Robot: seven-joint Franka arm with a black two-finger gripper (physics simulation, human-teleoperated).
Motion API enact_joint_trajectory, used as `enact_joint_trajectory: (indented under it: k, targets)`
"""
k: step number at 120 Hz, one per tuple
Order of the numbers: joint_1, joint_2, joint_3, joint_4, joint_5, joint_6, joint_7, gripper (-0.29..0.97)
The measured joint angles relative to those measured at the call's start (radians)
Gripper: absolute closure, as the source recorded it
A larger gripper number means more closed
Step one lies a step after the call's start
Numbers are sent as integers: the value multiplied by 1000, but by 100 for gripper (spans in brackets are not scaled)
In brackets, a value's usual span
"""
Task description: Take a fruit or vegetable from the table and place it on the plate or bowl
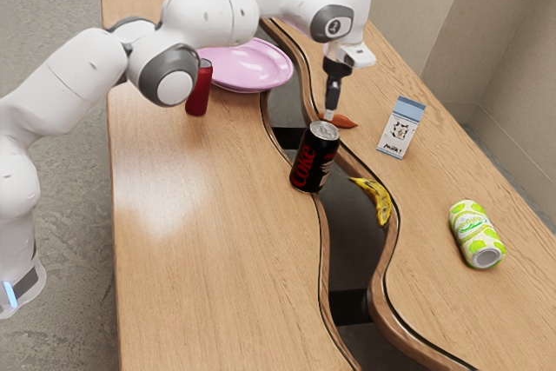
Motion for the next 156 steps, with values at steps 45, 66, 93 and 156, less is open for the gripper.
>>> enact_joint_trajectory:
  k: [45, 66, 93, 156]
  targets:
    - [4, 44, -12, 0, 63, 142, 129, 0]
    - [5, 59, -17, 0, 64, 167, 167, 0]
    - [22, 71, -45, -1, 58, 178, 202, 0]
    - [104, 99, -155, 8, 35, 189, 248, 37]
